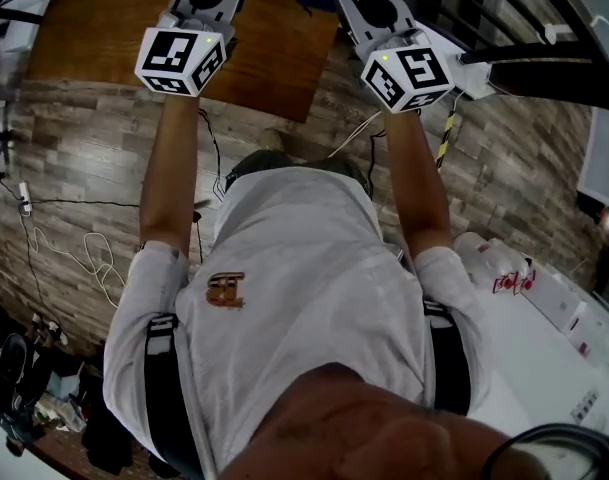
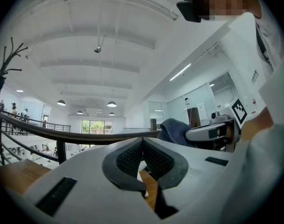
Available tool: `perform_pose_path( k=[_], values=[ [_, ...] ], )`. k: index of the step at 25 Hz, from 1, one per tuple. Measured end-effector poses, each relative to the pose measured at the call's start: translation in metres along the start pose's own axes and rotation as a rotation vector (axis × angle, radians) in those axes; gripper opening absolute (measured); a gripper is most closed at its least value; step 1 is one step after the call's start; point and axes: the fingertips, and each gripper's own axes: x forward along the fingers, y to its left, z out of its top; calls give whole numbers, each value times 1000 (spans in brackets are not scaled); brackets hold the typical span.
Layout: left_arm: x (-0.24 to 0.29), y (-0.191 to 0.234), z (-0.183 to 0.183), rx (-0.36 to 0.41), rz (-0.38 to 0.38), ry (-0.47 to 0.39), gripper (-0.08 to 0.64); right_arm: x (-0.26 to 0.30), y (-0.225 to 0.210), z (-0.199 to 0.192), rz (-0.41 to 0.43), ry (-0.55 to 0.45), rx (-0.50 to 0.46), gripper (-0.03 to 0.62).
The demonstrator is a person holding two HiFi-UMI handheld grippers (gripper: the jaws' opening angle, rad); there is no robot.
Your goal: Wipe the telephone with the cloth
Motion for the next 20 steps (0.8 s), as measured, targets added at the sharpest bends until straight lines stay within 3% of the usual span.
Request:
perform_pose_path(
  k=[9,20],
  values=[
    [20,30,-13,-15,-34,24,18,32,-15,1,-33,21,11,72],
    [72,41,-30,7,-8,96,18,58,-62,-4,-3,33,15,72]
  ],
)
